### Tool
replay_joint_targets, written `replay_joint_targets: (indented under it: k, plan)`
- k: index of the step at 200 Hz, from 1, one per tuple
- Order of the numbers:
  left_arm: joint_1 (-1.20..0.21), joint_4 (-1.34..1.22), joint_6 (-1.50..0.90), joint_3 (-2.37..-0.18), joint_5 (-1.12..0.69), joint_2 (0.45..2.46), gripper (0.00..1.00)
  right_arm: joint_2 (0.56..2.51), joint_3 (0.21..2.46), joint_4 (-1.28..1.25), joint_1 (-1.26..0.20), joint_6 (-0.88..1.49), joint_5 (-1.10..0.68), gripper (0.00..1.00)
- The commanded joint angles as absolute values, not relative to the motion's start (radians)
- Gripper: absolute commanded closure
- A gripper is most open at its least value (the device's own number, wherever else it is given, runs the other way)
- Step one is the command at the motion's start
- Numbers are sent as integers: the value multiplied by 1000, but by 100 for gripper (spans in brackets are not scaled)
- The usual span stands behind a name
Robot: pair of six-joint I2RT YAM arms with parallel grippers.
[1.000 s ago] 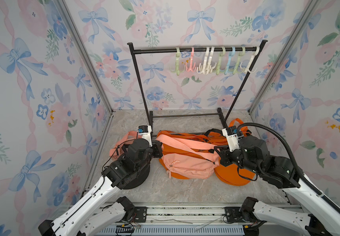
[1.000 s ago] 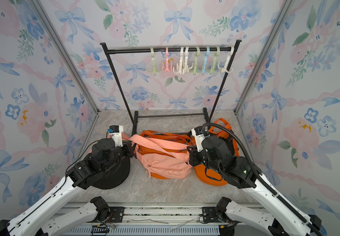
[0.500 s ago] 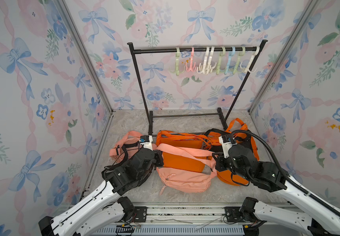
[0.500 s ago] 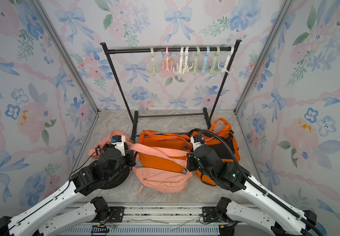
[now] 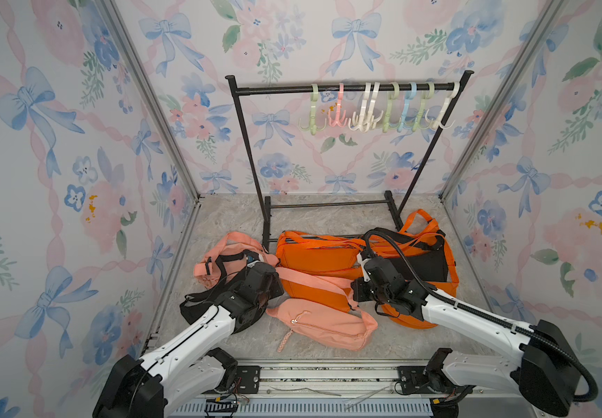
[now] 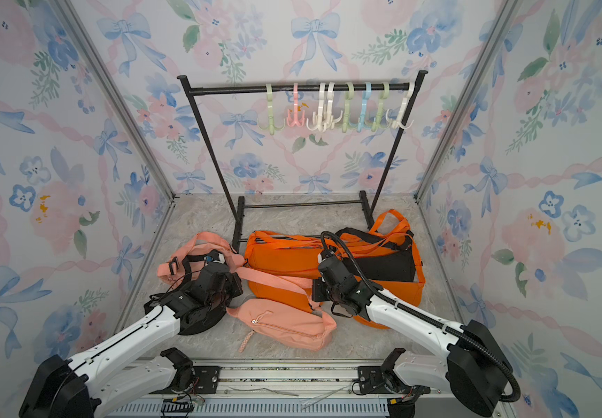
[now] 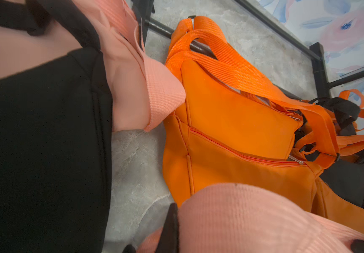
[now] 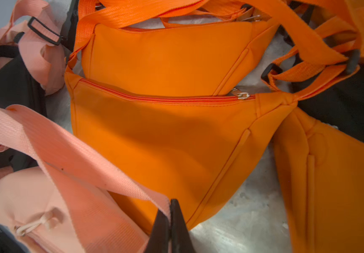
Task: Take the bag off the hook
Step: Place the bag inside the bag.
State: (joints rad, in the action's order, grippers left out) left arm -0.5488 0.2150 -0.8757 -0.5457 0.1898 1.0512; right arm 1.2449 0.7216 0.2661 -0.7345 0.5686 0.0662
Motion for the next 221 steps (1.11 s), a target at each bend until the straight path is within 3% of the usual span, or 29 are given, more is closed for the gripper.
replay_joint_targets:
  k: [1,28,43,60,74,84,95,158,221]
  plan:
    - [-465,303,-882,-551,472,1128,100,1318,670,394,-640,539,259,100]
    - [-438,304,-900,-569,454,1215,100,1427,689,370,-627,516,238,99]
    - [-436,305,-913,-575,451,1240,90,1454,685,351,-630,516,231,98]
    - [-435,312,-926,-581,444,1252,63,1448,670,337,-632,519,231,87]
    - [-434,323,-932,-589,441,1251,34,1420,658,333,-630,512,239,64]
    - [-433,335,-938,-596,440,1246,22,1385,647,328,-630,499,240,49]
    - [-433,352,-943,-603,439,1238,14,1338,632,320,-630,487,252,42]
    - [-437,363,-918,-683,390,1160,2,1031,645,349,-631,388,298,33]
    - [-437,440,-869,-781,463,1045,2,875,774,529,-559,312,401,26]
